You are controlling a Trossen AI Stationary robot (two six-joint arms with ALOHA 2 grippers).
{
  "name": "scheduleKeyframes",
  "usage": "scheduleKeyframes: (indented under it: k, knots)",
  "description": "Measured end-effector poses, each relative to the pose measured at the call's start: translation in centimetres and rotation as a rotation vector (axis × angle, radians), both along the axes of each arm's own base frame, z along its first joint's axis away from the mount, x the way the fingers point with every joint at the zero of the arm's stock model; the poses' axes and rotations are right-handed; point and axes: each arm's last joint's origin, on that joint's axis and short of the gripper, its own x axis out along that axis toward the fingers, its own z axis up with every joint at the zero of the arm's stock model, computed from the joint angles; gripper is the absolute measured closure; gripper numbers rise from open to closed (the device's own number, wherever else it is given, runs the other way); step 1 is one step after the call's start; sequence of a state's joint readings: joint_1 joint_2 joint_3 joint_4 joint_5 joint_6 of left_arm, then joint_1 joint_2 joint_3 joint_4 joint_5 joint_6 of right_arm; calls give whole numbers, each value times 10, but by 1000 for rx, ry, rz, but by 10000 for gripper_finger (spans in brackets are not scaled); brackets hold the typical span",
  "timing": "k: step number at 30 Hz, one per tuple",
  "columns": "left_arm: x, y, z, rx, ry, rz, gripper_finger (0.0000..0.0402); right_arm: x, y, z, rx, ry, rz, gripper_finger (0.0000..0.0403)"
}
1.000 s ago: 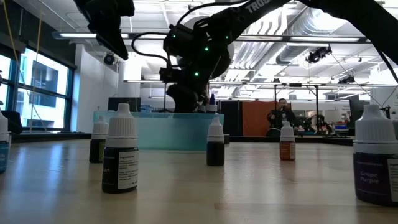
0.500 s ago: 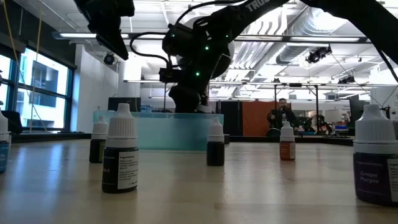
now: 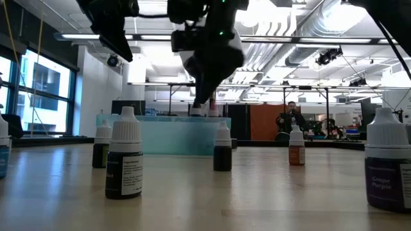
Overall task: Pick & Place food coloring
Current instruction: Adjust the big blue food coloring bottle in the green bin
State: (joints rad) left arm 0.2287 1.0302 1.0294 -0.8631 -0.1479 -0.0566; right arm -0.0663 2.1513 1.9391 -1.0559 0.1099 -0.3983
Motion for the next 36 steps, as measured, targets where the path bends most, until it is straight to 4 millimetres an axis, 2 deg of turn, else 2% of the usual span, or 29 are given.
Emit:
scheduleKeyframes:
  k: [5, 13, 17, 24, 31, 36]
  knots:
    - [0, 0, 0, 0, 0, 0, 273, -3, 18, -15, 5, 57, 137, 270]
    - [0, 0, 0, -2, -1, 3, 273, -6, 18, -36, -78, 80, 320, 218]
    - [0, 0, 0, -3, -1, 3, 273, -6, 14, -36, -85, 89, 487, 203]
    - [0, 0, 0, -3, -1, 2, 273, -8, 7, -38, -161, 146, 731, 205]
    - [0, 0, 0, -4, -2, 3, 273, -13, 7, -30, -146, 223, 802, 206]
    - [0, 0, 0, -5, -2, 4, 273, -8, 4, -16, -71, 150, 787, 206]
